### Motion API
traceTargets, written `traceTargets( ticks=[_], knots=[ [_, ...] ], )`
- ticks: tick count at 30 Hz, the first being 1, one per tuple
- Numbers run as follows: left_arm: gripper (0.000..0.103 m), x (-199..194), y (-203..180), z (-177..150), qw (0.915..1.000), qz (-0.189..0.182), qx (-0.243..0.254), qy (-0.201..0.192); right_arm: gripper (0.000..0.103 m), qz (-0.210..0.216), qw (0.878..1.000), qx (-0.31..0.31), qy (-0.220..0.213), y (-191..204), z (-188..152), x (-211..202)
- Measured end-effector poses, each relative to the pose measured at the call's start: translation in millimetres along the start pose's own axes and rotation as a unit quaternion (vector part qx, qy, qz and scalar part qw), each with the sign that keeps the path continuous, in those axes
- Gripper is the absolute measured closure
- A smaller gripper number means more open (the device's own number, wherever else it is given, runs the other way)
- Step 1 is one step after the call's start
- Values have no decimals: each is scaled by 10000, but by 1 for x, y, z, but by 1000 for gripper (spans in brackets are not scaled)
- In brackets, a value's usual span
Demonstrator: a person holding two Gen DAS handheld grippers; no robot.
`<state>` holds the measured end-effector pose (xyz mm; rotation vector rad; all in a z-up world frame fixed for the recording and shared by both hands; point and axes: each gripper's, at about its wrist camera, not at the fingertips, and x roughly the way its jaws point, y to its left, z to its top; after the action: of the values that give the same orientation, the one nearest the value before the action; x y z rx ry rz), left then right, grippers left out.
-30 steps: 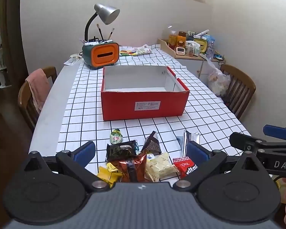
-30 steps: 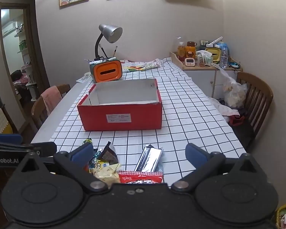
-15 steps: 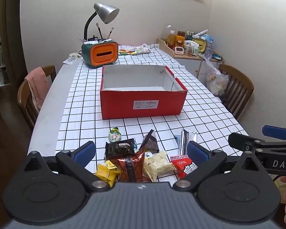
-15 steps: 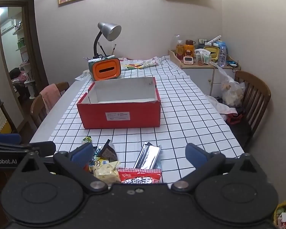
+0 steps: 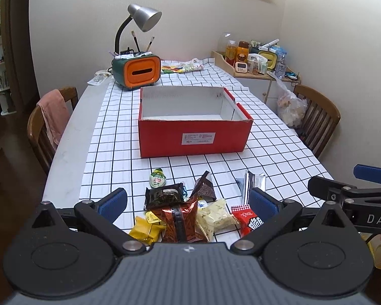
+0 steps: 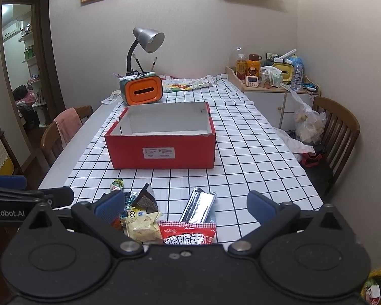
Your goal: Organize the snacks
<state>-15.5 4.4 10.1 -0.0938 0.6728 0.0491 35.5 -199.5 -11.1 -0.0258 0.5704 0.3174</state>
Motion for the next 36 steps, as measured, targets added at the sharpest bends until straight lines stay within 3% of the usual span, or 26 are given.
traceTargets(
  ticks=[12,36],
  knots=[
    [0,1,-8,2,10000,-28,3,-20,0,-48,10000,57,-13,-10,2,-1],
    [0,8,-11,-3,9996,172,-94,179,3,249,9996,-55,146,-11,-1,10]
  ],
)
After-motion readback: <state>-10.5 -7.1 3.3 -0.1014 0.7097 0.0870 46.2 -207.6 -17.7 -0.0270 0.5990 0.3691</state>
